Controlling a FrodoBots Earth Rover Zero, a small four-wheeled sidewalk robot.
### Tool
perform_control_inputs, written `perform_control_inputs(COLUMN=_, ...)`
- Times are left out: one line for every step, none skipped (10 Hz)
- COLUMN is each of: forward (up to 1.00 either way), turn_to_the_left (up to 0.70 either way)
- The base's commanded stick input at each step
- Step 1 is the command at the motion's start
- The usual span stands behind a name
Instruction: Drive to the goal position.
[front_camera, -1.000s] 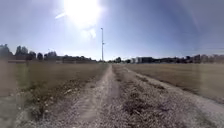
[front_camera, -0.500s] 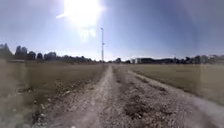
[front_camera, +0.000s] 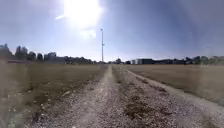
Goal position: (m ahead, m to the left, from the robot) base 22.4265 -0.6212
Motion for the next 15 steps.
perform_control_inputs(forward=0.50, turn_to_the_left=0.00)
perform_control_inputs(forward=0.50, turn_to_the_left=0.00)
perform_control_inputs(forward=0.50, turn_to_the_left=0.00)
perform_control_inputs(forward=0.50, turn_to_the_left=0.00)
perform_control_inputs(forward=0.50, turn_to_the_left=0.00)
perform_control_inputs(forward=0.50, turn_to_the_left=0.00)
perform_control_inputs(forward=0.50, turn_to_the_left=0.00)
perform_control_inputs(forward=0.50, turn_to_the_left=0.00)
perform_control_inputs(forward=0.50, turn_to_the_left=0.00)
perform_control_inputs(forward=0.50, turn_to_the_left=0.00)
perform_control_inputs(forward=0.50, turn_to_the_left=0.00)
perform_control_inputs(forward=0.50, turn_to_the_left=0.00)
perform_control_inputs(forward=0.50, turn_to_the_left=0.00)
perform_control_inputs(forward=0.50, turn_to_the_left=0.00)
perform_control_inputs(forward=0.50, turn_to_the_left=0.00)
